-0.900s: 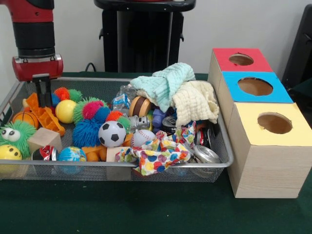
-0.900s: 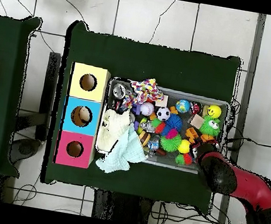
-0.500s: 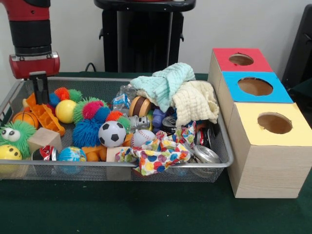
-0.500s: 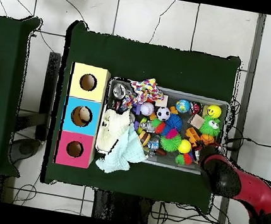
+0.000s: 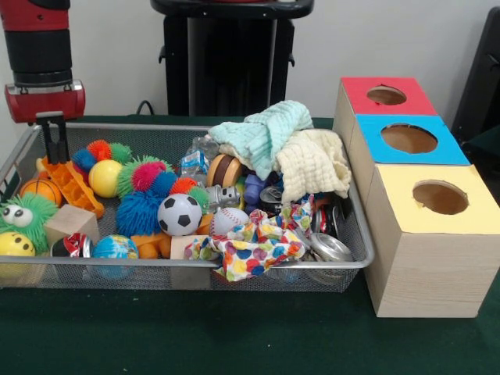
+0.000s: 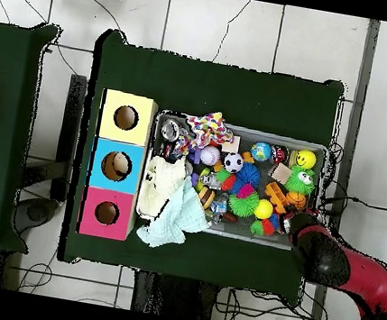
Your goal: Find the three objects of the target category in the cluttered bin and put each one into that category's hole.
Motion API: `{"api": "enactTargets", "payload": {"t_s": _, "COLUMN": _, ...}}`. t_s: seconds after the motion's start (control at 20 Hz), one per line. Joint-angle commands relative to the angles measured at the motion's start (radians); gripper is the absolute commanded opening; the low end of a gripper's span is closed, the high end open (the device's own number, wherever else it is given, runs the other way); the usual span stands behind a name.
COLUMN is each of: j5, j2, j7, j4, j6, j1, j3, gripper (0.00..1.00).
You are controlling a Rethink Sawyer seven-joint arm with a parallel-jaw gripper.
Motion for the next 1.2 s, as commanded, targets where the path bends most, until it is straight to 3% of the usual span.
{"api": "enactTargets", "payload": {"t_s": 0.05, "j5": 0.008, "j2": 0.022, "j7": -0.035, "j4": -0.003, "j6": 0.130, "j1": 0.004, "j3": 0.062, "gripper": 0.00}}
{"api": "enactTargets", "payload": {"t_s": 0.55, "j5": 0.007, "j2": 0.025, "j7": -0.006, "j4": -0.013, "j6": 0.126, "j1": 0.029, "j3": 0.038, "gripper": 0.00}}
{"api": "enactTargets", "payload": {"t_s": 0.65, "j5": 0.023, "j2": 0.027, "j7": 0.032, "j4": -0.001, "j6": 0.116, "j1": 0.036, "j3": 0.025, "gripper": 0.00}}
{"api": "enactTargets", "payload": {"t_s": 0.85, "j5": 0.027, "j2": -0.038, "j7": 0.140, "j4": 0.076, "j6": 0.050, "j1": 0.091, "j3": -0.026, "gripper": 0.00}}
{"api": "enactTargets", "payload": {"t_s": 1.2, "j5": 0.036, "j2": -0.033, "j7": 0.213, "j4": 0.108, "j6": -0.018, "j1": 0.158, "j3": -0.087, "gripper": 0.00}}
